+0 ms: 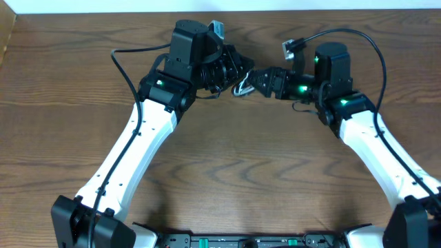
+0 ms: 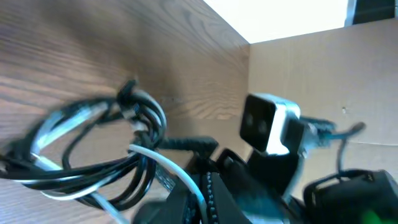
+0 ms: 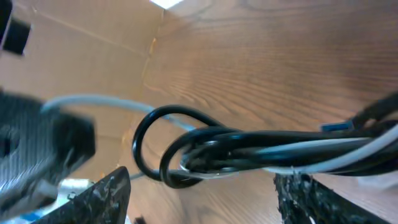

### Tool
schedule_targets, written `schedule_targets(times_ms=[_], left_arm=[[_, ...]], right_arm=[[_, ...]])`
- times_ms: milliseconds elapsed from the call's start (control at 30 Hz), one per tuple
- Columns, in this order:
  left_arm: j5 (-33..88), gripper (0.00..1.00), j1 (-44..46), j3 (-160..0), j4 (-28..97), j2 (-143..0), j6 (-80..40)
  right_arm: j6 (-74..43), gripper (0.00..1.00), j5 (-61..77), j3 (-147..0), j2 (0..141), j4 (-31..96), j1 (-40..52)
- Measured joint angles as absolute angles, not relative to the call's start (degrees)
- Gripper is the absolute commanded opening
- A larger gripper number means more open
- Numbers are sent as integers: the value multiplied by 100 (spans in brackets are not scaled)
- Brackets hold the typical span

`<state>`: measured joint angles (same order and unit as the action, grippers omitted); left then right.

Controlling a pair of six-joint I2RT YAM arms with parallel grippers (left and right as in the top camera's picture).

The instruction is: Untangle cables

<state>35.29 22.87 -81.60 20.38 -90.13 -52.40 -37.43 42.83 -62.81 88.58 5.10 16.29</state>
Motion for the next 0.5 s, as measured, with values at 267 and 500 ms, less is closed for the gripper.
schedule_targets(times_ms=[267, 500], left_arm=[[3771, 7, 2287, -8160, 2025, -9011, -5419], [3892, 7, 2292, -8160, 1951, -9013, -5496]], right_arm=[[-4329, 70, 4259, -6283, 8995, 75, 1629], [-4595, 67, 4261, -6281, 9242, -58, 1645]])
